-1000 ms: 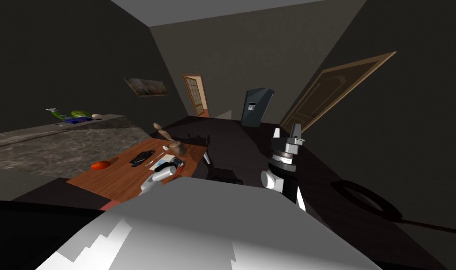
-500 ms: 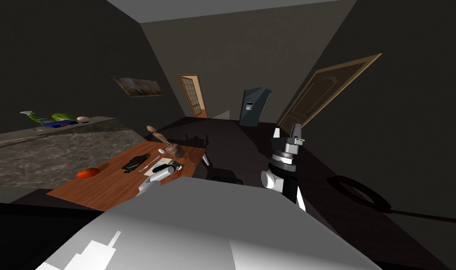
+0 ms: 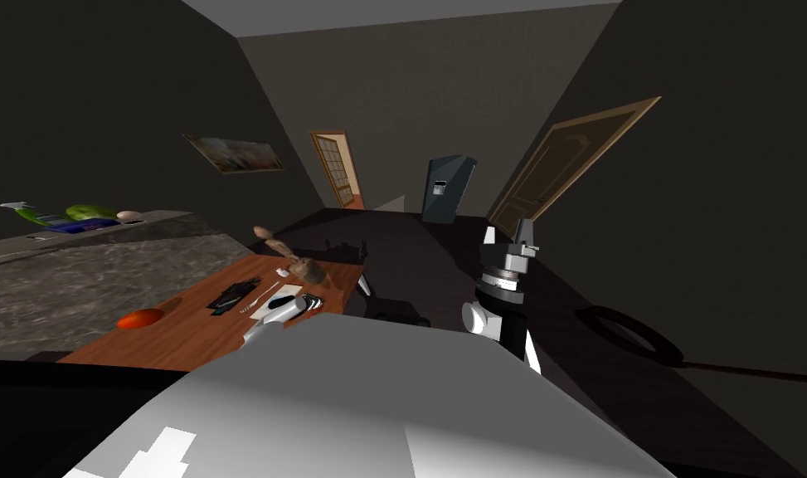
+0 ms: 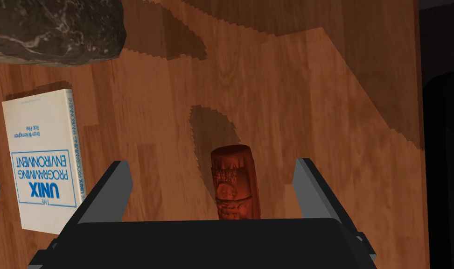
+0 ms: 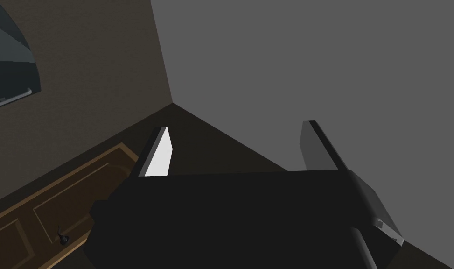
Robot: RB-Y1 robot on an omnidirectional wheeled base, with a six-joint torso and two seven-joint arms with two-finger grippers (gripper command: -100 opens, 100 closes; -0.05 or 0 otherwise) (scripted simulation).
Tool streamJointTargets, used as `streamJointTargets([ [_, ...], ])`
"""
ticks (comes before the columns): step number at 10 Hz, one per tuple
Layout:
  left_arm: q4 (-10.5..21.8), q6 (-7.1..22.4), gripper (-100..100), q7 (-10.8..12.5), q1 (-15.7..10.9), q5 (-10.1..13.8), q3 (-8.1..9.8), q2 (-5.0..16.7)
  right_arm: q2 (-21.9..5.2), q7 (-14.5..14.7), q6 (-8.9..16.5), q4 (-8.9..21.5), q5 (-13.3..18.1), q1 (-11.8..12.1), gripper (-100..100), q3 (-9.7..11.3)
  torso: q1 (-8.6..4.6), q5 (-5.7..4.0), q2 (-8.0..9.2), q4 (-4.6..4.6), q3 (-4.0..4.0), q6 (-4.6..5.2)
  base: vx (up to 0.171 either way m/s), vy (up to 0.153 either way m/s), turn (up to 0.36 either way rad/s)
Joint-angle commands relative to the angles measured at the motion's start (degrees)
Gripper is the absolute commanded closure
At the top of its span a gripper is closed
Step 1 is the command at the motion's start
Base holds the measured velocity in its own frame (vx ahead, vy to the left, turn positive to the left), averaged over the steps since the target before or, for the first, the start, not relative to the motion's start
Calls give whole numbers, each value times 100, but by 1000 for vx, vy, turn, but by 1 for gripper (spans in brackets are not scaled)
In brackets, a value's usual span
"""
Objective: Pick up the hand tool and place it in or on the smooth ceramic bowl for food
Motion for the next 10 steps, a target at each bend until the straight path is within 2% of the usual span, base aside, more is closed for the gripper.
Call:
streamJointTargets([
  [1,286,212,-100,5,1,153,-11,-52,0,0,0,0,0,0,0,0,0,0,0,0,0,0,51,149,-77],
  [2,266,212,-100,5,1,153,-11,-52,0,0,0,0,0,0,0,0,17,3,-1,-1,-1,-1,28,116,-13],
  [3,380,212,-100,5,1,153,-11,-52,0,0,0,0,0,0,0,0,9,3,3,0,1,-1,12,41,13],
  [4,594,331,-100,10,18,213,-30,-108,0,0,0,0,0,0,0,0,-15,-1,8,1,4,-1,19,67,-11],
  [6,982,530,-100,9,124,286,-102,-294,0,0,0,0,0,0,0,0,12,3,1,0,0,-1,41,173,-28],
  [7,1032,530,-100,9,124,286,-102,-294,-1,0,0,0,0,0,0,-1,37,7,4,0,1,-3,2,166,-7],
  [8,1224,607,-100,5,211,297,-154,-420,-1,0,0,0,0,0,0,-1,27,7,13,2,7,-3,-14,172,15],
  [10,1328,607,-100,-29,211,297,-154,-420,0,0,0,0,0,0,0,-1,16,5,18,4,10,-2,1,89,-5],
])
